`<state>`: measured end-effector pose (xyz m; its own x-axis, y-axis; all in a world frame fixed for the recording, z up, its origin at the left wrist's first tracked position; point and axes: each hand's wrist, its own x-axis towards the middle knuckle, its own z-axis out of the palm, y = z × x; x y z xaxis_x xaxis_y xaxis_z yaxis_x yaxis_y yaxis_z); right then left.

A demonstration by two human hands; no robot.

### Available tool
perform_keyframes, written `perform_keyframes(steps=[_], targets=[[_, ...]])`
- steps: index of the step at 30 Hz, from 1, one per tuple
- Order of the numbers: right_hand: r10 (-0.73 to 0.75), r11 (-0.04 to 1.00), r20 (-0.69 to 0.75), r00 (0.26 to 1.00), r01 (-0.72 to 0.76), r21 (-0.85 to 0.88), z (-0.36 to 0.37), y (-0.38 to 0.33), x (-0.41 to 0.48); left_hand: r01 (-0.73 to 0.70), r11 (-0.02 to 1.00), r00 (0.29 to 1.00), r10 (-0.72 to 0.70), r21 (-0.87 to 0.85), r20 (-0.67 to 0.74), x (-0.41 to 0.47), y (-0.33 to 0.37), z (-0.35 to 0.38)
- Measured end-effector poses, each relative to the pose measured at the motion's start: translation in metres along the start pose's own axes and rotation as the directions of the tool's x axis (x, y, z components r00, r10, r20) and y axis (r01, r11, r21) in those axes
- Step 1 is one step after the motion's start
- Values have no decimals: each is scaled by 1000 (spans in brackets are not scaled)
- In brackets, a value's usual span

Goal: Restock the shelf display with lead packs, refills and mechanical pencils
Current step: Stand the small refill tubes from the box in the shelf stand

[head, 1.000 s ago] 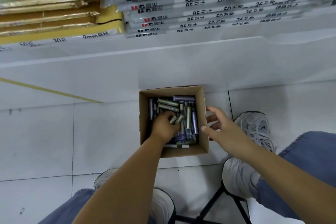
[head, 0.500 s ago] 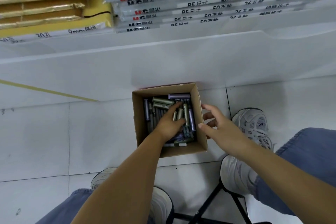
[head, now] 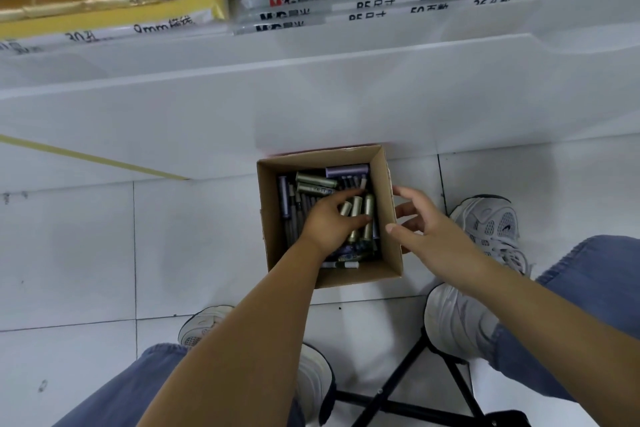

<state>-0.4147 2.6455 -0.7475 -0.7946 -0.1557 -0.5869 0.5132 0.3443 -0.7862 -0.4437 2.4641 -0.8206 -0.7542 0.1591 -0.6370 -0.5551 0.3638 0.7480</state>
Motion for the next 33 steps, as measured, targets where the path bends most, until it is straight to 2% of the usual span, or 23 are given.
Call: perform_keyframes(steps=[3, 12, 21, 30, 33], targets=[[15, 999, 20, 1000, -16, 38, -2, 0, -1, 14, 1000, 1000, -14, 15, -10, 0, 2, 1], [43, 980, 50, 998, -52, 192, -9, 0, -2, 174, 974, 984, -179, -148, -24, -1, 6, 7], [53, 977, 68, 996, -66, 202, -9, 1, -1, 245, 941, 969, -244, -235, 32, 0, 1, 8], [56, 979, 69, 996, -69, 190, -9, 2, -1, 229, 943, 973, -224, -240, 49, -1, -3, 9], [59, 982, 68, 996, -71, 176, -9, 2, -1, 241, 938, 970, -224, -247, 96, 0, -3, 7]])
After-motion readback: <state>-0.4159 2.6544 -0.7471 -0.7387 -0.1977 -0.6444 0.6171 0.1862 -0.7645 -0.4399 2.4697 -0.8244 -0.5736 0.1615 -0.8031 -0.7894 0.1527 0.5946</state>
